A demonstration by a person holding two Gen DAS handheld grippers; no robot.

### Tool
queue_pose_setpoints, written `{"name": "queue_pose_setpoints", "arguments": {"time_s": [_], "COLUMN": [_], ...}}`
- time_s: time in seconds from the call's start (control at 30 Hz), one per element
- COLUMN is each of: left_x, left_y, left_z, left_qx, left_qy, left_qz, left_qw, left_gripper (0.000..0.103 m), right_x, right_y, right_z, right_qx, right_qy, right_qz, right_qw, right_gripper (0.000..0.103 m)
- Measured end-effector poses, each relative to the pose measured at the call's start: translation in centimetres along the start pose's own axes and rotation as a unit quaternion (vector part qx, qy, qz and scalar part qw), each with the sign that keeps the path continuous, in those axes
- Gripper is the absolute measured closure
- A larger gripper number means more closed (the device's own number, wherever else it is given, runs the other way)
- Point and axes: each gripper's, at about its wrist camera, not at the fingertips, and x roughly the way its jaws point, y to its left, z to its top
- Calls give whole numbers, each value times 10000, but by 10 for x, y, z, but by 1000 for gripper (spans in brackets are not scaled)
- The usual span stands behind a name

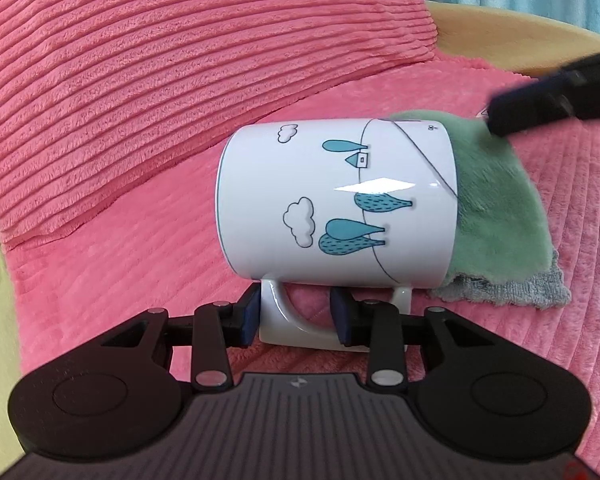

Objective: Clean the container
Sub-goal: 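Hold the mug sideways with the left gripper while the right gripper wipes its bottom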

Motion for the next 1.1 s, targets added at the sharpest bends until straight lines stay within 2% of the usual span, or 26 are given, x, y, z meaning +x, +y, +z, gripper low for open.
{"name": "queue_pose_setpoints", "arguments": {"time_s": [0.07, 0.17, 0.2, 0.27, 0.33, 0.4, 0.5, 0.6, 0.7, 0.8, 0.97, 1.1], "left_x": [1, 0, 1, 1, 2, 2, 2, 2, 3, 4, 4, 4], "left_y": [0, 1, 1, 0, 0, 0, -2, -4, 0, 3, 3, 2], "left_z": [-1, -4, -4, -5, -6, -6, -8, -9, -9, -6, -6, -5], "left_qx": [-3, -37, -53, -41, -93, -143, -149, -155, -189, -176, -149, -139], "left_qy": [0, -1, 3, 1, 16, 28, 20, 13, 8, 9, 8, 6], "left_qz": [3, -19, -29, -26, -48, -68, -55, -42, -45, -33, -44, -46], "left_qw": [10000, 10000, 10000, 10000, 9999, 9999, 9999, 9999, 9998, 9998, 9999, 9999], "left_gripper": [62, 62, 62, 62, 62, 62, 62, 62, 62, 62, 62, 62], "right_x": [14, 41, 47, 54, 49, 42, 33, 43, 41, 31, 23, 14], "right_y": [-5, -14, -17, -21, -18, -5, 11, 24, 28, 22, 14, 6], "right_z": [-1, -8, -13, -22, -24, -24, -28, -26, -25, -26, -21, -14], "right_qx": [156, 431, 509, 634, 464, -116, -762, -1048, -1068, -856, -723, -566], "right_qy": [43, 367, 505, 755, 820, 900, 814, 779, 707, 442, 44, -462], "right_qz": [-131, -45, -42, -1, 81, 177, 310, 602, 899, 1447, 1705, 1681], "right_qw": [9998, 9984, 9974, 9951, 9955, 9957, 9933, 9896, 9877, 9848, 9827, 9831], "right_gripper": [78, 80, 90, 97, 98, 98, 98, 98, 98, 99, 99, 99]}}
